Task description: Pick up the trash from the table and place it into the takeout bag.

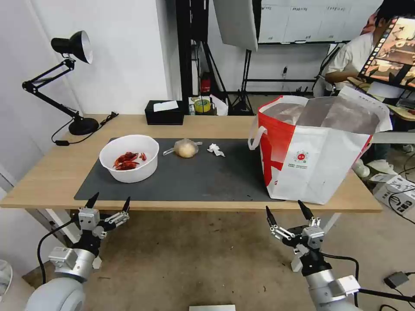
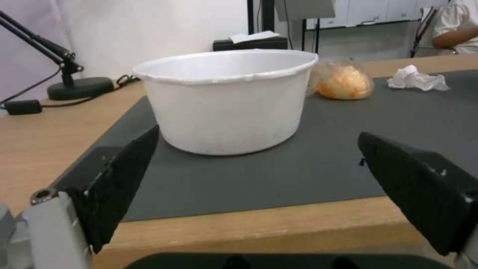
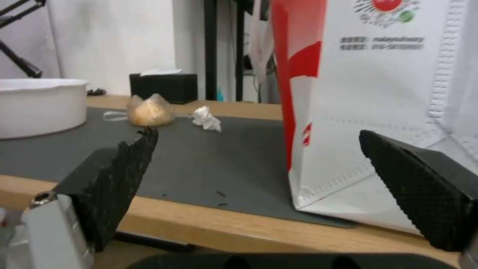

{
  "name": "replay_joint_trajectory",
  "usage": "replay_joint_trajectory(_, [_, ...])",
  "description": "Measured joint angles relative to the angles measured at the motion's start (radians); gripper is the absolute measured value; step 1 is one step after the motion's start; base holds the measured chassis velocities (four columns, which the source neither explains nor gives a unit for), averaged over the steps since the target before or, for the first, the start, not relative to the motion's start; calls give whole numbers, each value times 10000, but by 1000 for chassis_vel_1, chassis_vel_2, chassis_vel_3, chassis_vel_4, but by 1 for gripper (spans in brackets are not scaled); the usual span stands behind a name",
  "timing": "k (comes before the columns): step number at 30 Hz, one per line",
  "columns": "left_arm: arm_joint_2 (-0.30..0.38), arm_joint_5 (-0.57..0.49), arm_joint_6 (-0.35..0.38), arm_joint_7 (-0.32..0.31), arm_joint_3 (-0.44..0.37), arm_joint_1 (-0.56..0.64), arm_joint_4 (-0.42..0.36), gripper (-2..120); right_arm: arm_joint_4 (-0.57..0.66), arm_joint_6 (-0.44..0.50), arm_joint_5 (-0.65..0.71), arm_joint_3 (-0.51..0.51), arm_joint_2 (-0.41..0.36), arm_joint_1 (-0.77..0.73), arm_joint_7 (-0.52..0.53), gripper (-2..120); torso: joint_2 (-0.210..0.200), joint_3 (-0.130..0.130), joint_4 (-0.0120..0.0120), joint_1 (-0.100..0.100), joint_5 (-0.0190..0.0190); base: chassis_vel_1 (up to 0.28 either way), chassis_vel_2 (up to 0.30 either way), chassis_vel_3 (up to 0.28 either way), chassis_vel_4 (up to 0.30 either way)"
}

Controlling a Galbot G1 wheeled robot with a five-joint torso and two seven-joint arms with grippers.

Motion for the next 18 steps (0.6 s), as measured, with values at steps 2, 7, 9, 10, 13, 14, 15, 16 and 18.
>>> replay_joint_trajectory(2, [-11, 0, -3, 4, -8, 27, -11, 100, 32, -141, 52, -118, -184, 124, -5, 100, 0, 0, 0, 0, 0, 0, 0, 0, 0])
replay_joint_trajectory(7, [-17, 0, -43, 16, -78, 86, -31, 100, 189, -610, 486, -575, -982, 721, -5, 100, 0, 0, 1, 0, 0, 0, 0, 0, 0])
replay_joint_trajectory(9, [-17, -10, -50, 18, -129, 115, -75, 100, 278, -988, 793, -1034, -1642, 1440, 23, 100, 0, 1, 3, 0, 0, 0, 0, 0, 0])
replay_joint_trajectory(10, [-20, -17, -50, 18, -143, 122, -96, 100, 306, -1149, 934, -1226, -1865, 1725, 43, 100, 0, 1, 3, 0, 0, 0, 0, 0, 0])
replay_joint_trajectory(13, [-20, -26, -50, 19, -149, 124, -159, 100, 380, -1597, 1335, -1839, -2405, 2504, 137, 100, -1, 1, 1, 1, 1, 0, 0, 0, 0])
replay_joint_trajectory(14, [-20, -26, -50, 19, -149, 124, -159, 100, 380, -1597, 1335, -1839, -2405, 2504, 137, 100, -1, 1, 1, 1, 1, 0, 0, 0, 0])
replay_joint_trajectory(15, [-6, -26, -50, 20, -151, 129, -175, 100, 401, -1749, 1469, -2081, -2628, 2811, 194, 100, -1, 1, 2, 2, 1, 0, 0, 0, 0])
replay_joint_trajectory(16, [12, -25, -50, 20, -155, 133, -186, 100, 409, -1820, 1524, -2203, -2759, 2963, 220, 100, 0, 1, 2, 1, 2, 0, 0, 0, 0])
replay_joint_trajectory(18, [49, -23, -51, 21, -175, 144, -208, 100, 414, -2008, 1727, -2579, -3196, 3482, 347, 100, 0, 1, 3, 2, 1, 0, 0, 0, 0])
